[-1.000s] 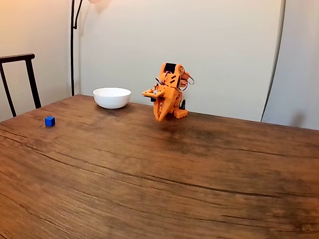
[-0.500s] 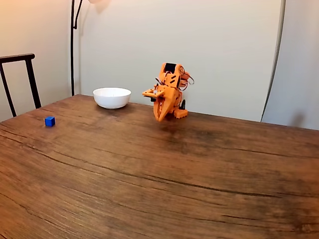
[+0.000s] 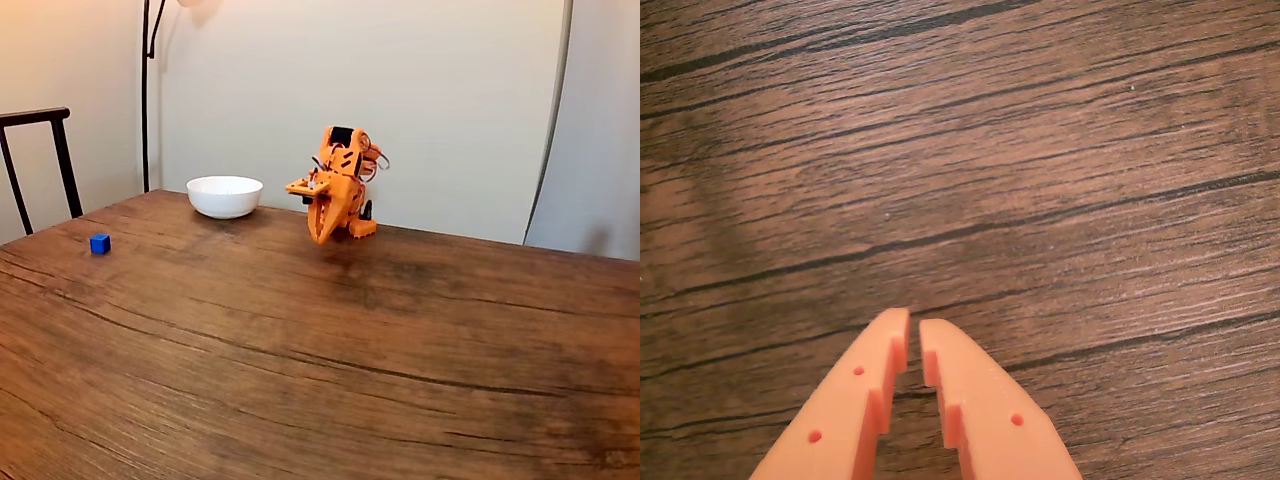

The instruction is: Grasp the cube and drop it in the bowl

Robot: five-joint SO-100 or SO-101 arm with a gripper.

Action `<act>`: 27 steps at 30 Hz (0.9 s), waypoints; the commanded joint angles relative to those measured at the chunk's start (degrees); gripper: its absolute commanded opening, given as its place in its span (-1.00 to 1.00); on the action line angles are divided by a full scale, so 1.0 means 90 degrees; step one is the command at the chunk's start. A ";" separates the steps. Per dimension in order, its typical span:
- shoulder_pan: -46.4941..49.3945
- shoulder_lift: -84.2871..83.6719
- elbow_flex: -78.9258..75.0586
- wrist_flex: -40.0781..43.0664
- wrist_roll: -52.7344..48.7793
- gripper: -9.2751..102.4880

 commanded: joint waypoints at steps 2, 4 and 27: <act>0.0039 -0.0078 -0.0010 0.0381 -0.0049 -0.83; 0.0039 -0.0078 -0.0010 0.0381 -0.0049 -0.83; -0.0010 -0.0078 -0.0010 0.0361 -0.0049 -0.83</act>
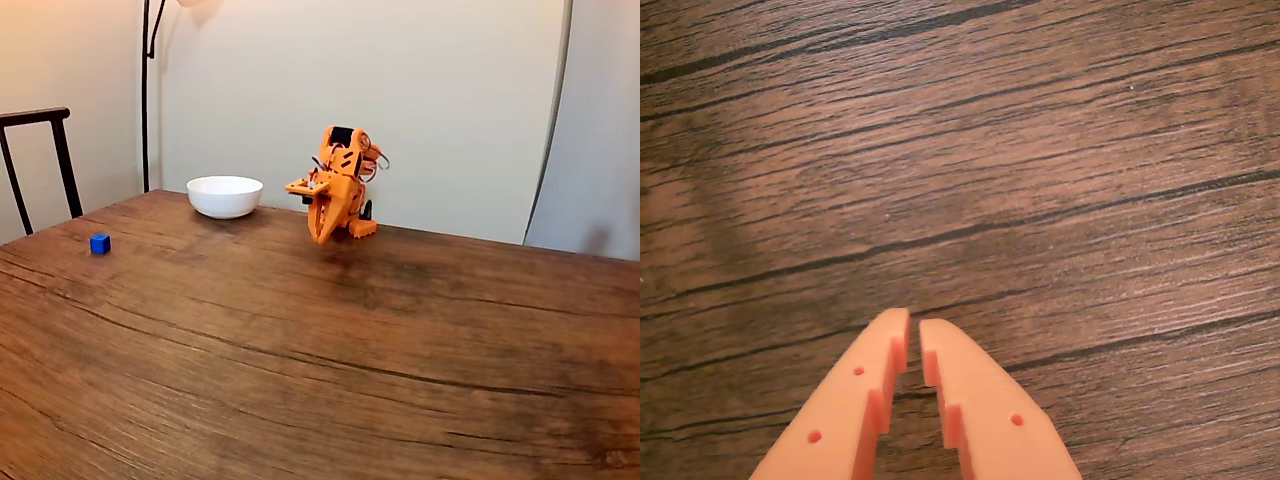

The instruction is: Grasp the cube and drop it in the bowl

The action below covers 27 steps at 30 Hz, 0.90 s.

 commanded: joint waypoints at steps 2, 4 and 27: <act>-0.0029 -0.0068 -0.0010 0.0342 -0.0117 -0.83; -0.0049 -0.0068 -0.0010 0.0195 -0.0215 -0.83; 0.1807 -0.0068 -0.1045 -0.2402 -0.0488 -0.83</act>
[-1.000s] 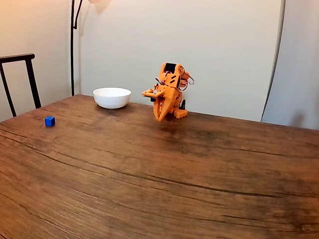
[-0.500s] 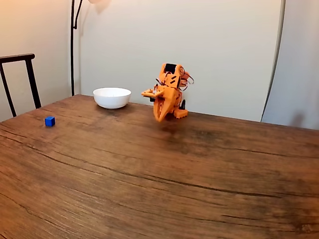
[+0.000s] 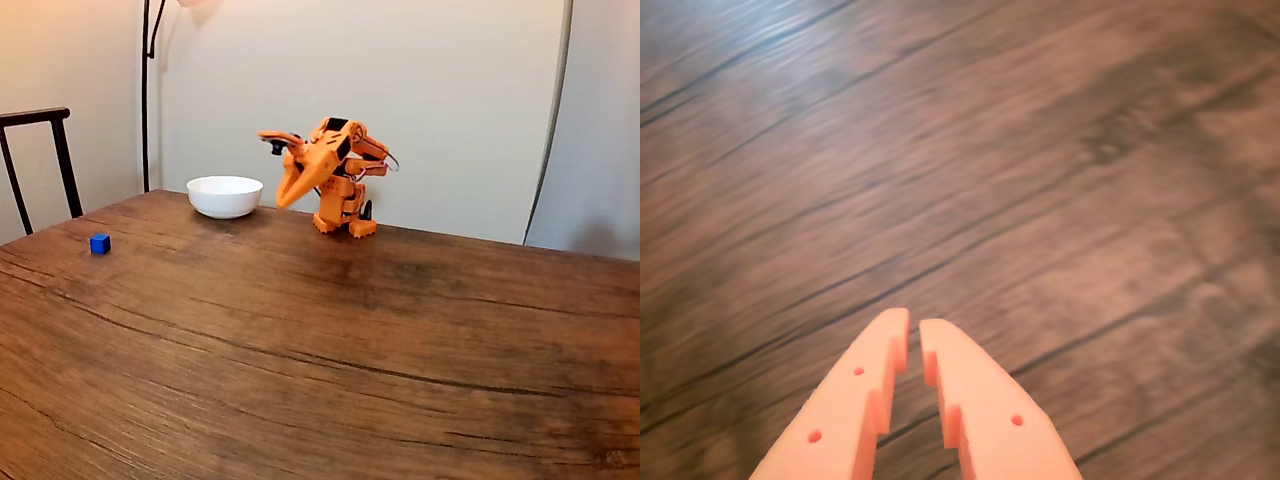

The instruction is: Grasp the cube and drop it in the bowl

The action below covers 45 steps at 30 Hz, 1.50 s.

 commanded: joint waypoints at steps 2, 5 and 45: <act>0.0371 0.0039 -0.0527 -0.0137 -0.0020 -0.83; 0.0518 -0.0010 -0.0850 -0.0127 -0.0020 -0.83; 0.1904 -0.6221 -0.6211 -0.1064 0.1387 -0.82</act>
